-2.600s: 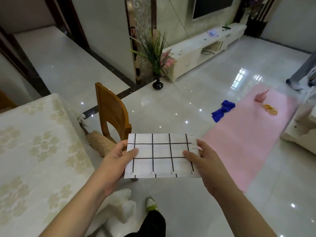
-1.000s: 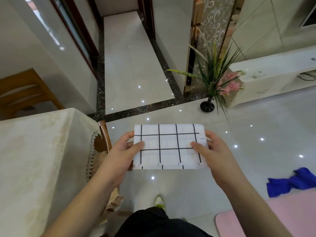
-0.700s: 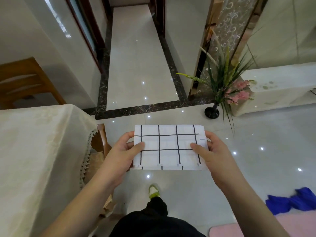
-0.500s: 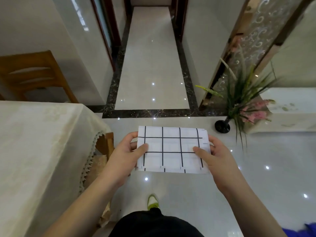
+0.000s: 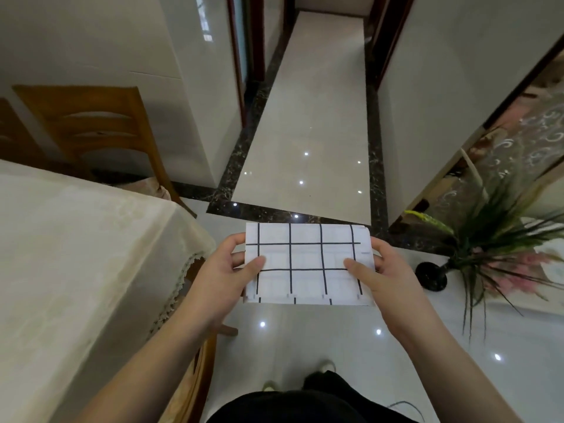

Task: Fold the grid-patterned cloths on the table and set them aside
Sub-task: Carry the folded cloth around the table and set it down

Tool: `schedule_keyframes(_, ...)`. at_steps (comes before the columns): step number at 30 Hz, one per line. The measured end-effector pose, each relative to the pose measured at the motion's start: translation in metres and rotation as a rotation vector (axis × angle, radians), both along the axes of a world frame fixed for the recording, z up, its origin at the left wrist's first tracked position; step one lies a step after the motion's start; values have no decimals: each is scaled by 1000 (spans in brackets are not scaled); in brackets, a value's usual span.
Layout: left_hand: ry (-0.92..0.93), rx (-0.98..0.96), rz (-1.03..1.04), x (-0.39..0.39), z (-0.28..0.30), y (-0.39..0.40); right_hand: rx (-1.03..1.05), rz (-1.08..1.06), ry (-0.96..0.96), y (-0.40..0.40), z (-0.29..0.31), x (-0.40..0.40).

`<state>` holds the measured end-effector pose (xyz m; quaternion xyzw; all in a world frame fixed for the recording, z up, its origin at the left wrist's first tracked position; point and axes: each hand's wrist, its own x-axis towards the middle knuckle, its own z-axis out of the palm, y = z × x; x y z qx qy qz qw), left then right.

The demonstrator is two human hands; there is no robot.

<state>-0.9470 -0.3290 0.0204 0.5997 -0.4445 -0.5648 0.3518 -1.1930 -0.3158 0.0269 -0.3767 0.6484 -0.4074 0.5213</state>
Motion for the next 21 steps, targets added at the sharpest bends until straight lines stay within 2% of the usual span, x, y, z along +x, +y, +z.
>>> schedule_keyframes(12,30,103,351,-20,-12,-128,-13,295,1,-201,-19,-15)
schedule_keyframes(21,-1,88,618,-2,-14,-162,-33,572,-17,-298,-24,27)
